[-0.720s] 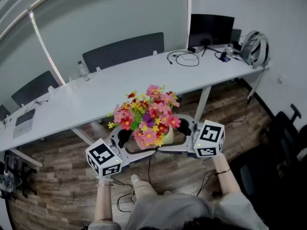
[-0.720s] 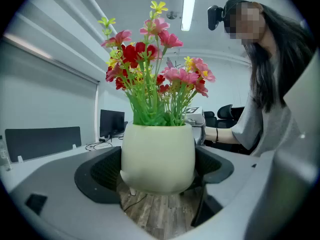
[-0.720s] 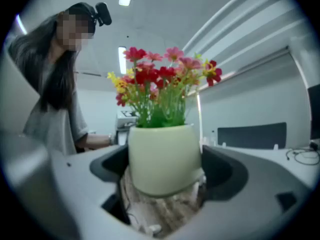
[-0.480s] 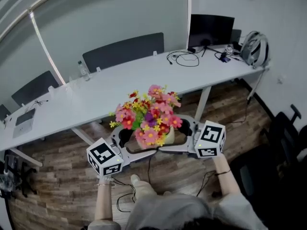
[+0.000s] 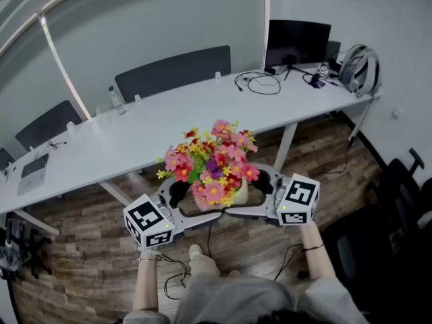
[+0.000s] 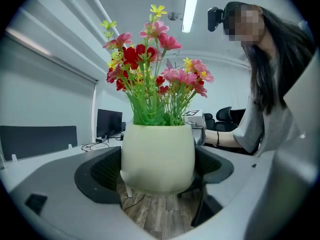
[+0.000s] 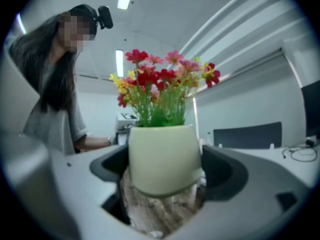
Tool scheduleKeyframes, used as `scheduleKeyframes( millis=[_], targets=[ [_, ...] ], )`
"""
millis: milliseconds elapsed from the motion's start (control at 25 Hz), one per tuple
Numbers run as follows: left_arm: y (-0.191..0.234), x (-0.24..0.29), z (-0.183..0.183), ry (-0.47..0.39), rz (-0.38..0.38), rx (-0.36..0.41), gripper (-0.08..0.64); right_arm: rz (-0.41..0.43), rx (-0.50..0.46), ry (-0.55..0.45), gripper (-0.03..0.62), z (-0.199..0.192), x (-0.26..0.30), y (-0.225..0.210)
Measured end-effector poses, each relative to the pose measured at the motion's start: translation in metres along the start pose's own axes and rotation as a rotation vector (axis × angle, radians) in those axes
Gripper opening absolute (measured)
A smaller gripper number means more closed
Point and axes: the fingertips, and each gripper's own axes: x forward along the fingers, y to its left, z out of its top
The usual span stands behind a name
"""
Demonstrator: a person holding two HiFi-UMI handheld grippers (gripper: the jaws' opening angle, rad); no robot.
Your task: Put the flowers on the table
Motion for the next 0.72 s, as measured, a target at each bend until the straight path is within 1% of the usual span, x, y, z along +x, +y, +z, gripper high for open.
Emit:
scheduleKeyframes(
  millis=[120, 200, 360, 520, 720],
  targets=[
    [0.005, 0.001, -0.001, -0.010, -0.011, -0.010, 0.448, -0.010, 0.016, -0.016, 0.446, -0.001, 0.002, -0.005],
    [0.016, 0.004, 0.002, -0.026, -0.017, -0.015, 0.448, -0.018, 0.026, -0.024, 0.446, 0.001, 0.004, -0.015],
    [0.051, 0.010, 0.005, -0.043, -0.037, -0.016, 0.448, -0.045, 0.020, -0.018, 0.446, 0.006, 0.017, -0.049],
    [0.084, 0.012, 0.003, -0.040, -0.070, -0.009, 0.448, -0.074, 0.021, -0.005, 0.446, 0.005, 0.035, -0.076],
    [0.131, 0.012, 0.010, -0.056, -0.113, 0.009, 0.448, -0.116, 0.012, -0.004, 0.446, 0.016, 0.060, -0.114]
  ],
)
